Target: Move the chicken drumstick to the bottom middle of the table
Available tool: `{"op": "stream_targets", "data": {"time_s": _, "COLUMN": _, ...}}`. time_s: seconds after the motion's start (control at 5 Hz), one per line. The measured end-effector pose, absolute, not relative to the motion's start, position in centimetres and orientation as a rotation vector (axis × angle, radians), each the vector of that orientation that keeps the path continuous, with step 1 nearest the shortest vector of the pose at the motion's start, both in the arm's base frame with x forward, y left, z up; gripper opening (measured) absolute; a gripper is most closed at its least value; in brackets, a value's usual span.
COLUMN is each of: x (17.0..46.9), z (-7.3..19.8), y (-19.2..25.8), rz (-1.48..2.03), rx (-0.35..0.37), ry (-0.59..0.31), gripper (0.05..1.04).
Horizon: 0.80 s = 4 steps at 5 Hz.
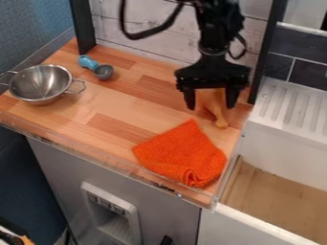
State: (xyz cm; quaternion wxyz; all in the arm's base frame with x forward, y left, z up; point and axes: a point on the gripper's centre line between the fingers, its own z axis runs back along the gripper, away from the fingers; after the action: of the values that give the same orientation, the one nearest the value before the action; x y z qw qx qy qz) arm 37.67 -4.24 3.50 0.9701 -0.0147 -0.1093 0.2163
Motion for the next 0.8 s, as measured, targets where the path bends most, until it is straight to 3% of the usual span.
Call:
{"op": "stream_targets", "data": {"time_s": 0.4, "x": 38.9, "z": 1.6, "y": -4.7, "rz": 0.447, "rx": -0.034, "ry": -0.189, "gripper": 0.967}}
{"op": "stream_targets", "data": {"time_s": 0.8, "x": 39.2, "z": 1.2, "y": -4.5, "rz": 0.46, "rx": -0.06, "ry": -0.192, "gripper": 0.392}}
